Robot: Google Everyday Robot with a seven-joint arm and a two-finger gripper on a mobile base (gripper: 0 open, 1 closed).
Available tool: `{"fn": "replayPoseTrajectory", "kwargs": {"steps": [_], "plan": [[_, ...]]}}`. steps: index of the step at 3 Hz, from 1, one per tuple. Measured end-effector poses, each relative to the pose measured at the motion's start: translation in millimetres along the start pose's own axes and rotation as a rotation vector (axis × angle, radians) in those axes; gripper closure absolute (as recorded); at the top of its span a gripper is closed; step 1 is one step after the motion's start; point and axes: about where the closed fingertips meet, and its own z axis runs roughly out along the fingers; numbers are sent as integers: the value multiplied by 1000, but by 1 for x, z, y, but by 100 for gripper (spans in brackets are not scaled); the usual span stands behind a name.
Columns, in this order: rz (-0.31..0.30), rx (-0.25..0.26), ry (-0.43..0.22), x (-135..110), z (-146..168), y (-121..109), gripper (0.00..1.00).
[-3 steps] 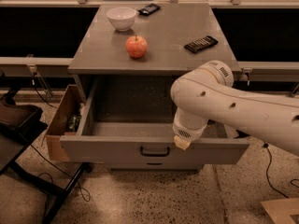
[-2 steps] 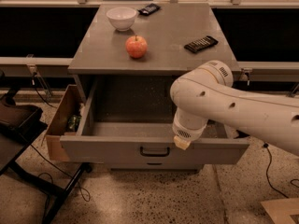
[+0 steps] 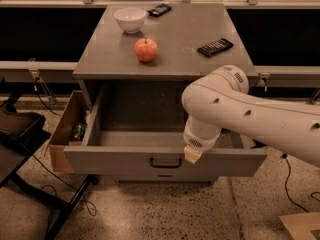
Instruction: Open top drawer
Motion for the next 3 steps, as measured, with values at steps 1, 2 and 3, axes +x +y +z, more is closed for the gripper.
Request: {"fn": "replayPoseTrajectory", "kwargs": {"steps": [1, 2, 3], "plan": [[0, 0, 0, 0, 0, 0, 0], [2, -5, 5, 2, 0, 2, 0], [15, -30, 27, 13, 3, 9, 0]]}}
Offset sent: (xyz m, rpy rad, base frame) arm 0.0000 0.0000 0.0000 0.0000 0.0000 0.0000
